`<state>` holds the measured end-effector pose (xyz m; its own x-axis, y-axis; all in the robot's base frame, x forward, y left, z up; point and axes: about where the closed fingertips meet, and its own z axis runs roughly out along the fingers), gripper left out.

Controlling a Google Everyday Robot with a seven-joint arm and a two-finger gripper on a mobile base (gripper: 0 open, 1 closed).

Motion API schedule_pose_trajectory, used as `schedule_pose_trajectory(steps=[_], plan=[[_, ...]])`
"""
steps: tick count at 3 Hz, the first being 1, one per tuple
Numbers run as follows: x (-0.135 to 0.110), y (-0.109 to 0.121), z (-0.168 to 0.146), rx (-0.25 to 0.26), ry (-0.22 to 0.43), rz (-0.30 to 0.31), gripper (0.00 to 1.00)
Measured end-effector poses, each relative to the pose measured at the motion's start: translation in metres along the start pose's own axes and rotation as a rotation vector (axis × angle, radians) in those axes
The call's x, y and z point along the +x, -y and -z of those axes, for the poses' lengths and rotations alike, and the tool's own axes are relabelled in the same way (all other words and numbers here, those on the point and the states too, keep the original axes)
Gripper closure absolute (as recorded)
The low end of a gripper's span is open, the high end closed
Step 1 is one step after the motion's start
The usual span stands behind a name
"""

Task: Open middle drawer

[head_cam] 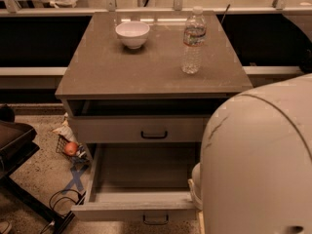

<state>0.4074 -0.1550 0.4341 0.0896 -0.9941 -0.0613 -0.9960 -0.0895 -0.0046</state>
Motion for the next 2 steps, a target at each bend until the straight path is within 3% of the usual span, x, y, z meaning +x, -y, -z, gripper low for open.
schedule_pose_trajectory(steps=[1, 2], plan=[[0.001, 0.002, 0.002, 0.001, -0.003, -0.003, 0.00], [0.013, 0.025, 0.030, 0.016, -0.036, -0.044, 0.00]])
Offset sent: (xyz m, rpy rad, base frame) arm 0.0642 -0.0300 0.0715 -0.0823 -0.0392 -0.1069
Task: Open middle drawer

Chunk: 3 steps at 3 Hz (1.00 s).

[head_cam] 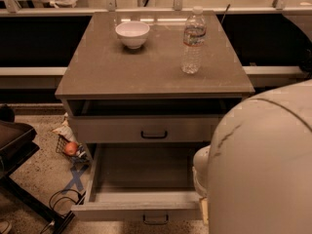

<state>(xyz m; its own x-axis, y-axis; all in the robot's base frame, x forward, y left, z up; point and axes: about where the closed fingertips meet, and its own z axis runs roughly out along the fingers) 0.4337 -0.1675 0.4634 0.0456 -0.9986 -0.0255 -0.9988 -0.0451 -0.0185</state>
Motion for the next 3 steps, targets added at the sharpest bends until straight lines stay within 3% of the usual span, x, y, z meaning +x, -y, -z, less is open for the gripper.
schedule_pose_trajectory(steps=[1, 2, 3], plan=[[0.012, 0.036, 0.035, 0.020, -0.047, -0.003, 0.17], [0.024, 0.047, 0.042, 0.027, -0.036, -0.014, 0.41], [0.032, 0.057, 0.022, 0.086, 0.058, -0.041, 0.64]])
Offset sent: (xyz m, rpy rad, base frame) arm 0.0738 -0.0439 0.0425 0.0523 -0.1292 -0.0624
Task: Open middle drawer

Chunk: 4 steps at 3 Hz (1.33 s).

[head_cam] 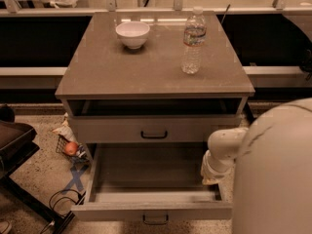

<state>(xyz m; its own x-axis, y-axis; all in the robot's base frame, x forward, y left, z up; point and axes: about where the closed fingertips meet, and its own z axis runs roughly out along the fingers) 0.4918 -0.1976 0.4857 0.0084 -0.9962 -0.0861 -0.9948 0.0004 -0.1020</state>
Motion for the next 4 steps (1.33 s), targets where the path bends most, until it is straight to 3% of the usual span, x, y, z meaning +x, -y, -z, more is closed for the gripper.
schedule_pose_trajectory(steps=[1, 3, 4], plan=[[-0.006, -0.005, -0.042, 0.079, 0.153, 0.013, 0.95], [0.001, -0.015, -0.038, 0.073, 0.149, 0.011, 1.00], [-0.004, -0.020, -0.054, 0.049, 0.158, 0.014, 1.00]])
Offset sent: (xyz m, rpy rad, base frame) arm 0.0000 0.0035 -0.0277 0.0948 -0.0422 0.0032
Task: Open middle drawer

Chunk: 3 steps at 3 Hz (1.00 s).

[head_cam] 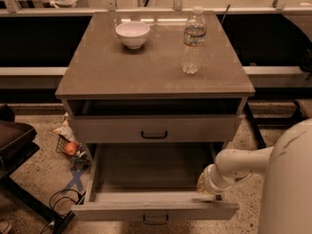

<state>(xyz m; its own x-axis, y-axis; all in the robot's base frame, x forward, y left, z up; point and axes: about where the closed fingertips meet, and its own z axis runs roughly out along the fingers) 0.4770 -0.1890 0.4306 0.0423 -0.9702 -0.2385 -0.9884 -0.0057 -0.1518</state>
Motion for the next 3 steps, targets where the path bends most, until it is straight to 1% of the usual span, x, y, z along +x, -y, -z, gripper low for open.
schedule_pose_trajectory(steps=[1, 2, 3], plan=[[-0.006, -0.016, -0.015, -0.013, 0.021, 0.011, 1.00], [-0.014, -0.029, -0.015, -0.007, 0.017, 0.024, 1.00], [-0.025, -0.062, -0.008, -0.028, -0.003, 0.040, 1.00]])
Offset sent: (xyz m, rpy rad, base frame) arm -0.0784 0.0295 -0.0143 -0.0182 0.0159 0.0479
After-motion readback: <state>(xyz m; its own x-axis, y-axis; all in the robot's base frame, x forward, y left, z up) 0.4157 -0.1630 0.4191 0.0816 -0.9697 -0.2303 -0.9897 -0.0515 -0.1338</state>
